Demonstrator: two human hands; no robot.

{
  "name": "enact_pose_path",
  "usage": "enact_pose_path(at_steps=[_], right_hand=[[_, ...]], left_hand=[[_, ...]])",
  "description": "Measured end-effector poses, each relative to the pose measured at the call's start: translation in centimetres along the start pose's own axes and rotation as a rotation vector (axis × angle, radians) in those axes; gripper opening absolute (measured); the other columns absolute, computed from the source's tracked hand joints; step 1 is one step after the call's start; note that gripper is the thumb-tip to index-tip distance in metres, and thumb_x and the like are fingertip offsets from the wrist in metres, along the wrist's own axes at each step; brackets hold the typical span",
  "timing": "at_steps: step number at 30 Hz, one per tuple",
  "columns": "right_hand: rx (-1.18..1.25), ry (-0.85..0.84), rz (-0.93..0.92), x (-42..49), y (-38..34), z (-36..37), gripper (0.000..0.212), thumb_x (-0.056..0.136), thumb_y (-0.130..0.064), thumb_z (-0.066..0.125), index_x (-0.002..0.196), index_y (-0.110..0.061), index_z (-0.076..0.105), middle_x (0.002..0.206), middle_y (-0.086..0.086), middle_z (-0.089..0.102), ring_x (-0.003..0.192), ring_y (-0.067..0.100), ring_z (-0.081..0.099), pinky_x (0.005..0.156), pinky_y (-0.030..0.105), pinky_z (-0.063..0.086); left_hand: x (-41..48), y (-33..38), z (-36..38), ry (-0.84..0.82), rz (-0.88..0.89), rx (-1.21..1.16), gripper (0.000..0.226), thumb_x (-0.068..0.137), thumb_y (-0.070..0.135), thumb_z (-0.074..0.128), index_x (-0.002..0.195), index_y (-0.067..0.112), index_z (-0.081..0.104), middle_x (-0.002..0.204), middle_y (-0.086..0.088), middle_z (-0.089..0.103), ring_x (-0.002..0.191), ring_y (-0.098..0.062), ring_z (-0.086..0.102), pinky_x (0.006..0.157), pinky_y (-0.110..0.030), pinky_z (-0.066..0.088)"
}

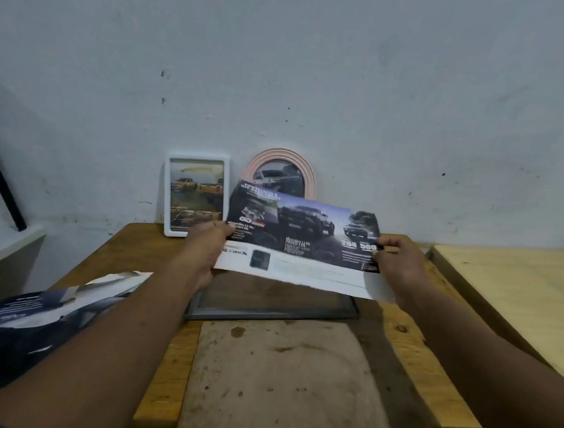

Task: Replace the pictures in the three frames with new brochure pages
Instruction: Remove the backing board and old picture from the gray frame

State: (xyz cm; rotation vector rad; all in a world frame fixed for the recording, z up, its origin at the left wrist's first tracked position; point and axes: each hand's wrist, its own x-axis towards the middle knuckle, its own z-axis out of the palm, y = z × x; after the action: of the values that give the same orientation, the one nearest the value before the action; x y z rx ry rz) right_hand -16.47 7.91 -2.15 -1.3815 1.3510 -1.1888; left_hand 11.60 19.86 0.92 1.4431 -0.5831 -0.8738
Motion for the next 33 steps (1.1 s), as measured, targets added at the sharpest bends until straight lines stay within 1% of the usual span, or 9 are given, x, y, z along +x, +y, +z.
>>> enact_pose_path(at_steps=[5,9,13,17,20,25,27,29,33], right_hand=[[-0.443,0.109,-0.219,1.8,0.2,-6.2,0.023,0.098,-0.007,0.05,0.109,-0.016,0.068,0.109,0.01,0.069,0.078,0.017,0.061,0.058,0.028,0.046],[-0.792,0.196,-0.349,3.7,-0.1,-10.9,0.03,0.096,-0.005,0.054,0.122,-0.013,0.069,0.118,0.013,0.061,0.09,0.029,0.058,0.072,0.036,0.049],[-1.067,0.192,-0.376,5.6,0.0,-14.8,0.035,0.093,-0.009,0.058,0.127,-0.013,0.065,0.113,0.01,0.057,0.083,0.025,0.053,0.068,0.036,0.046],[-1.184,0.162,-0.365,7.1,1.2,-16.3,0.036,0.089,-0.013,0.06,0.125,-0.015,0.065,0.11,0.007,0.056,0.086,0.029,0.06,0.072,0.042,0.055],[-1.238,0.118,-0.359,8.3,3.3,-16.1,0.033,0.089,-0.015,0.057,0.121,-0.017,0.064,0.108,0.006,0.054,0.088,0.03,0.06,0.073,0.044,0.055],[-1.296,0.071,-0.32,9.7,5.9,-15.2,0.038,0.092,-0.016,0.053,0.13,-0.017,0.057,0.121,0.009,0.052,0.105,0.035,0.056,0.078,0.043,0.049],[-1.257,0.048,-0.26,9.9,6.3,-14.6,0.043,0.092,-0.019,0.054,0.136,-0.019,0.053,0.13,0.009,0.051,0.114,0.036,0.052,0.086,0.045,0.045],[-1.32,0.041,-0.233,9.6,6.4,-14.1,0.05,0.092,-0.027,0.057,0.141,-0.021,0.048,0.141,0.008,0.046,0.127,0.035,0.042,0.096,0.047,0.039],[-1.491,-0.002,-0.419,8.5,6.2,-12.3,0.051,0.091,-0.038,0.054,0.14,-0.027,0.047,0.155,0.002,0.033,0.142,0.031,0.022,0.107,0.053,0.025]], left_hand=[[0.1,-1.8,4.8,-0.11,0.047,0.198,0.012,0.098,0.017,0.067,0.098,0.005,0.068,0.101,-0.019,0.076,0.077,-0.026,0.074,0.058,-0.029,0.057],[-0.8,-2.6,11.2,-0.188,0.086,0.28,0.013,0.098,0.017,0.067,0.108,0.011,0.062,0.107,-0.013,0.075,0.085,-0.026,0.076,0.069,-0.038,0.063],[-1.1,-4.0,17.0,-0.249,0.209,0.439,0.034,0.095,0.014,0.068,0.119,0.022,0.046,0.113,-0.007,0.07,0.091,-0.024,0.073,0.071,-0.041,0.063],[-0.7,-6.3,20.4,-0.24,0.415,0.832,0.023,0.092,0.029,0.067,0.111,0.03,0.055,0.111,0.002,0.067,0.097,-0.02,0.065,0.084,-0.039,0.056],[-0.7,-7.9,21.5,-0.28,0.557,1.168,0.026,0.092,0.038,0.06,0.115,0.026,0.064,0.119,-0.001,0.066,0.113,-0.028,0.058,0.092,-0.041,0.05],[-0.4,-10.1,22.1,-0.404,0.596,1.562,0.054,0.096,0.056,0.049,0.138,0.024,0.059,0.163,-0.009,0.025,0.147,-0.034,0.021,0.119,-0.05,0.022],[0.1,-10.7,22.0,-0.413,0.63,1.609,0.056,0.097,0.058,0.044,0.138,0.022,0.059,0.159,-0.009,0.035,0.146,-0.031,0.028,0.12,-0.05,0.022],[0.2,-10.8,21.6,-0.405,0.652,1.619,0.053,0.097,0.06,0.041,0.131,0.023,0.062,0.139,-0.006,0.058,0.131,-0.027,0.047,0.117,-0.049,0.027],[-0.2,-10.5,20.8,-0.36,0.692,1.645,0.051,0.098,0.058,0.04,0.127,0.023,0.062,0.127,-0.007,0.063,0.125,-0.026,0.052,0.12,-0.049,0.021]])
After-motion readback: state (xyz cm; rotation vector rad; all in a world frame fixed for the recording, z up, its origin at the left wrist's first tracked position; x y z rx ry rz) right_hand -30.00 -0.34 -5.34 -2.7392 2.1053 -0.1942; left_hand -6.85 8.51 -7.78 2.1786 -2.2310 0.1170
